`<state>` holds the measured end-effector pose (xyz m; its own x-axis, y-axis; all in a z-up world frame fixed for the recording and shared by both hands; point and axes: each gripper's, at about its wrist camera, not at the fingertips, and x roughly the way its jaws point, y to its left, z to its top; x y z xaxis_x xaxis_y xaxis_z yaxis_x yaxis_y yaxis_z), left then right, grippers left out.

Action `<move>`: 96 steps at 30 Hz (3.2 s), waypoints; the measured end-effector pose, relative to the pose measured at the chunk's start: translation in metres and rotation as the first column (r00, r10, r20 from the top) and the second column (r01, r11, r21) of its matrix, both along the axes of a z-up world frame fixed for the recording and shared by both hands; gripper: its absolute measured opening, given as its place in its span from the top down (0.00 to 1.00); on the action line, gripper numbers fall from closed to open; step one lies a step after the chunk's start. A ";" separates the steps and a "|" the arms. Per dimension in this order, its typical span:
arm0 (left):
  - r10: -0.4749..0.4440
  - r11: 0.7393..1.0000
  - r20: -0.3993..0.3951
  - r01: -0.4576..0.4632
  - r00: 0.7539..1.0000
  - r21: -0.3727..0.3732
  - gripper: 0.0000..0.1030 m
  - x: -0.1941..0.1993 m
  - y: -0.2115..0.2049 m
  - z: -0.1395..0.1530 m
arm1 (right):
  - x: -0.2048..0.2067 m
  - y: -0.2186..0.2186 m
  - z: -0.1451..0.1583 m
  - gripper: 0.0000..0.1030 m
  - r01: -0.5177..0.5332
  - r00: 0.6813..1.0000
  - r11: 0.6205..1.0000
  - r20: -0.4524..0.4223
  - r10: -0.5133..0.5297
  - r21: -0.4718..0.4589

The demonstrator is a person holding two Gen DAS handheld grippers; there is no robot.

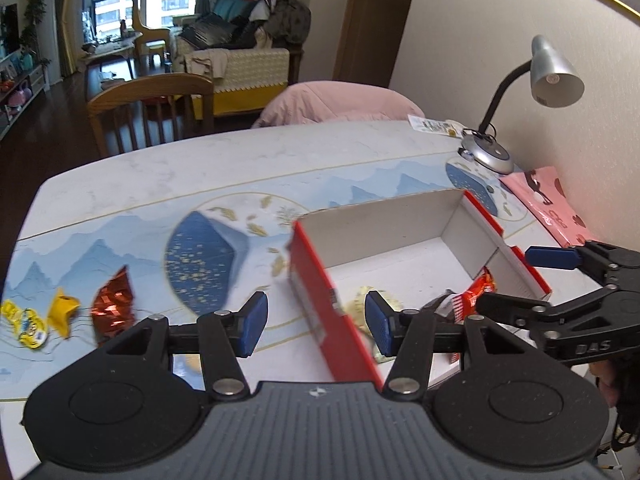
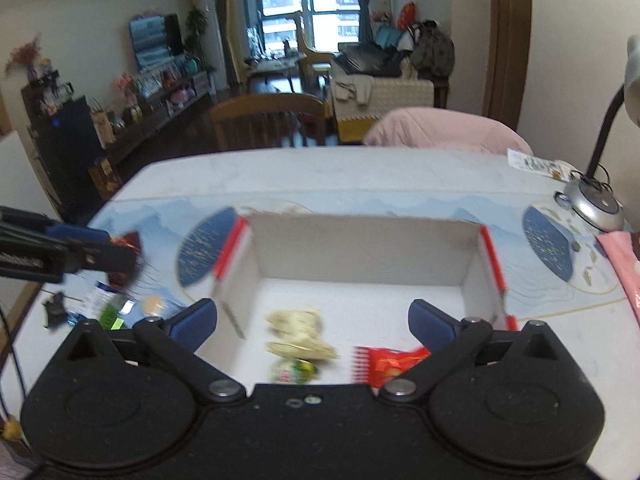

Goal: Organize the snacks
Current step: 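Move both tools back from the box toward the remaining snacks, then grasp the blue cookie packet with the right gripper while the left grasps the teal wrapped candy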

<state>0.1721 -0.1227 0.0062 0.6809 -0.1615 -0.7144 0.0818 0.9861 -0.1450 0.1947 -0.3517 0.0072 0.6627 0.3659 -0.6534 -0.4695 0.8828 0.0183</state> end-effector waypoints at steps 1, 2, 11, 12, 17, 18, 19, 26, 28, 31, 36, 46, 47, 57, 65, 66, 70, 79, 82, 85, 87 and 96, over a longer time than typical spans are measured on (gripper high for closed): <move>0.007 1.000 0.004 -0.007 1.000 0.002 0.49 -0.004 0.006 0.000 | -0.003 0.006 0.002 0.00 -0.006 1.000 1.000 0.002 0.006 0.009; 0.015 1.000 0.008 -0.015 1.000 0.001 0.49 -0.007 0.012 0.001 | -0.006 0.011 0.003 0.00 -0.010 1.000 1.000 0.003 0.010 0.021; 0.062 0.998 0.030 -0.062 0.998 -0.002 0.38 -0.040 0.072 -0.002 | -0.023 0.067 -0.001 0.00 -0.079 0.997 0.995 0.028 0.077 0.060; 0.066 0.998 0.036 -0.066 0.997 0.000 0.36 -0.044 0.078 -0.003 | -0.024 0.073 -0.002 0.00 -0.087 0.996 0.994 0.028 0.086 0.063; 0.127 0.992 0.031 -0.127 0.991 0.002 0.29 -0.061 0.112 -0.012 | -0.029 0.106 -0.014 0.00 -0.112 0.994 0.990 -0.004 0.113 0.082; 0.144 0.990 0.022 -0.144 0.989 -0.001 0.29 -0.063 0.120 -0.015 | -0.028 0.112 -0.017 0.00 -0.115 0.993 0.990 -0.013 0.117 0.080; 0.162 0.987 0.013 -0.162 0.987 -0.005 0.29 -0.065 0.128 -0.018 | -0.027 0.118 -0.020 0.00 -0.118 0.992 0.990 -0.022 0.120 0.078; 0.297 0.954 -0.065 -0.299 0.953 -0.014 0.29 -0.079 0.180 -0.048 | -0.031 0.160 -0.042 0.00 -0.140 0.987 0.989 -0.070 0.142 0.040; 0.329 0.943 -0.091 -0.331 0.940 -0.008 0.29 -0.082 0.191 -0.059 | -0.031 0.169 -0.051 0.00 -0.151 0.985 0.988 -0.080 0.152 0.020; 0.371 0.927 -0.128 -0.374 0.920 -0.005 0.29 -0.088 0.201 -0.076 | -0.028 0.180 -0.062 0.00 -0.155 0.982 0.988 -0.108 0.153 -0.011; 0.419 0.905 -0.191 -0.425 0.888 0.009 0.29 -0.089 0.204 -0.103 | -0.015 0.193 -0.075 0.00 -0.154 0.980 0.987 -0.137 0.145 -0.052; 0.507 0.857 -0.226 -0.514 0.832 0.030 0.29 -0.080 0.198 -0.131 | 0.037 0.225 -0.124 0.03 0.028 0.965 0.990 -0.254 -0.064 -0.141; 0.513 0.853 -0.229 -0.522 0.827 0.028 0.29 -0.080 0.198 -0.133 | 0.042 0.227 -0.128 0.03 0.065 0.961 0.986 -0.257 -0.104 -0.157; 0.560 0.819 -0.261 -0.572 0.786 0.037 0.29 -0.073 0.194 -0.142 | 0.067 0.244 -0.155 0.14 0.248 0.905 0.940 -0.290 -0.310 -0.233; 0.592 0.786 -0.295 -0.618 0.750 0.008 0.37 -0.061 0.197 -0.147 | 0.066 0.244 -0.162 0.35 0.252 0.886 0.930 -0.324 -0.333 -0.268; 0.590 0.785 -0.310 -0.619 0.746 0.004 0.40 -0.060 0.197 -0.148 | 0.065 0.245 -0.161 0.38 0.242 0.891 0.932 -0.319 -0.324 -0.270; 0.595 0.772 -0.339 -0.636 0.729 -0.012 0.45 -0.060 0.199 -0.151 | 0.060 0.241 -0.159 0.50 0.201 0.909 0.944 -0.309 -0.279 -0.261; 0.581 0.790 -0.321 -0.613 0.748 0.002 0.62 -0.054 0.210 -0.157 | 0.062 0.227 -0.157 0.55 0.166 0.917 0.963 -0.325 -0.229 -0.212; 0.557 0.815 -0.308 -0.580 0.771 0.023 0.67 -0.049 0.209 -0.158 | 0.061 0.223 -0.157 0.55 0.161 0.919 0.964 -0.324 -0.225 -0.211; 0.541 0.831 -0.301 -0.555 0.785 0.046 0.76 -0.045 0.206 -0.158 | 0.061 0.221 -0.156 0.55 0.163 0.920 0.963 -0.320 -0.227 -0.216; 0.530 0.841 -0.290 -0.537 0.797 0.063 0.87 -0.044 0.203 -0.158 | 0.060 0.220 -0.156 0.55 0.162 0.921 0.962 -0.317 -0.227 -0.218; 0.500 0.863 -0.271 -0.501 0.822 0.074 0.88 -0.052 0.199 -0.156 | 0.044 0.218 -0.144 0.55 0.104 0.947 0.969 -0.277 -0.165 -0.223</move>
